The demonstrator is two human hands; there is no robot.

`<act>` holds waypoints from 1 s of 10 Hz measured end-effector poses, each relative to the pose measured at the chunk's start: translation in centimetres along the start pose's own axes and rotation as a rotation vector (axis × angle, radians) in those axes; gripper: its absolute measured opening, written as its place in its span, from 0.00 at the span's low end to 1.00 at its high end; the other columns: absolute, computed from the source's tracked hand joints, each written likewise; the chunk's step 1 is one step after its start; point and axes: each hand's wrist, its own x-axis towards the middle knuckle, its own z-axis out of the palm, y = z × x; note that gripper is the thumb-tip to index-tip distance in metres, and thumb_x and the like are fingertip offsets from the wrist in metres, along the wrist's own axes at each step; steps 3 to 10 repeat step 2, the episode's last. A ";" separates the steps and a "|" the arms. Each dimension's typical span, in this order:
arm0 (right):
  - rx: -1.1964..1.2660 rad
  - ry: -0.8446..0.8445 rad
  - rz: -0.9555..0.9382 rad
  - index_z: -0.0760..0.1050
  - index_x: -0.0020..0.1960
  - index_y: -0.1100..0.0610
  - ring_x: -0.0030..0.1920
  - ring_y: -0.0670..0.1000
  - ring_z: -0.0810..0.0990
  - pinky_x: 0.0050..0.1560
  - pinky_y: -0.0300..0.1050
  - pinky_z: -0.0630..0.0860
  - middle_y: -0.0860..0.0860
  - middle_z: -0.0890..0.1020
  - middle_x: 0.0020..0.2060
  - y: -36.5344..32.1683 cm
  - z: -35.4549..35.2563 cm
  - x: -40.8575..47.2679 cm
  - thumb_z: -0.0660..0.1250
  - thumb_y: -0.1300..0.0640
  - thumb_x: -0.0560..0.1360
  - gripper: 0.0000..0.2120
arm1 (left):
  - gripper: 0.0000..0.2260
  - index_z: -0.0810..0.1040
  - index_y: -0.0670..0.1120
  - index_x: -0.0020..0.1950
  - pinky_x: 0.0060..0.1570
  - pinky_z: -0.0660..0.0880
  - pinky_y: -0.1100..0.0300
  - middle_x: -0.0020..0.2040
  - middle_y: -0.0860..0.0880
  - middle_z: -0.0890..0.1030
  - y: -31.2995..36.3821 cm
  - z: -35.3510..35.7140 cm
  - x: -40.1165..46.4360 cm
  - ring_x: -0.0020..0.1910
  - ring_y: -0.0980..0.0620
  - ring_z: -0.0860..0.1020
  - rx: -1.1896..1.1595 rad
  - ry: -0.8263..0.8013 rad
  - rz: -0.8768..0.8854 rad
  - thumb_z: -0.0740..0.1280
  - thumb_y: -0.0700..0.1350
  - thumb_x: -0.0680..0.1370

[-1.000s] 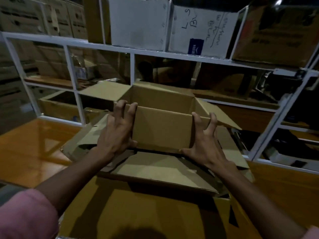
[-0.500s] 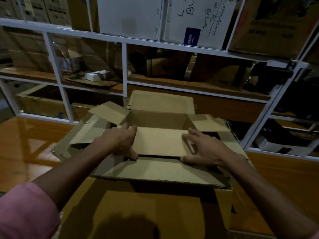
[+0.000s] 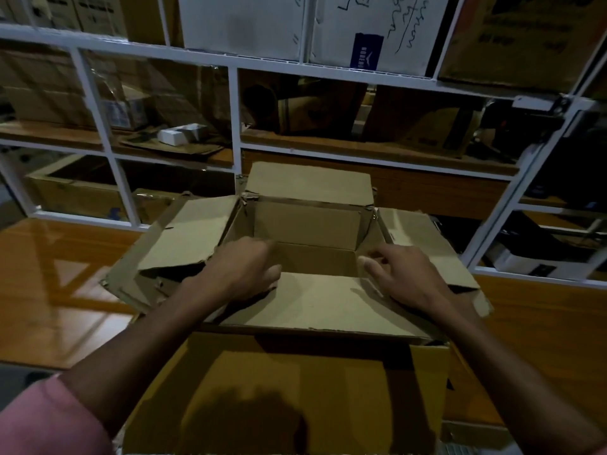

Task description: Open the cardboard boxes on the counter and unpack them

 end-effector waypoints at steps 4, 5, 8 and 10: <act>-0.029 0.236 -0.093 0.69 0.75 0.52 0.73 0.52 0.69 0.71 0.53 0.66 0.52 0.72 0.73 -1.9 -0.3 -0.7 0.56 0.37 0.82 0.28 | 0.30 0.59 0.53 0.80 0.78 0.55 0.39 0.83 0.49 0.53 3.9 1.1 0.3 0.82 0.46 0.48 -0.019 0.209 0.102 0.59 0.62 0.81; -0.029 0.236 -0.093 0.69 0.75 0.52 0.73 0.52 0.69 0.71 0.53 0.66 0.52 0.72 0.73 -1.9 -0.3 -0.7 0.56 0.37 0.82 0.28 | 0.30 0.59 0.53 0.80 0.78 0.55 0.39 0.83 0.49 0.53 3.9 1.1 0.3 0.82 0.46 0.48 -0.019 0.209 0.102 0.59 0.62 0.81; -0.029 0.236 -0.093 0.69 0.75 0.52 0.73 0.52 0.69 0.71 0.53 0.66 0.52 0.72 0.73 -1.9 -0.3 -0.7 0.56 0.37 0.82 0.28 | 0.30 0.59 0.53 0.80 0.78 0.55 0.39 0.83 0.49 0.53 3.9 1.1 0.3 0.82 0.46 0.48 -0.019 0.209 0.102 0.59 0.62 0.81; -0.029 0.236 -0.093 0.69 0.75 0.52 0.73 0.52 0.69 0.71 0.53 0.66 0.52 0.72 0.73 -1.9 -0.3 -0.7 0.56 0.37 0.82 0.28 | 0.30 0.59 0.53 0.80 0.78 0.55 0.39 0.83 0.49 0.53 3.9 1.1 0.3 0.82 0.46 0.48 -0.019 0.209 0.102 0.59 0.62 0.81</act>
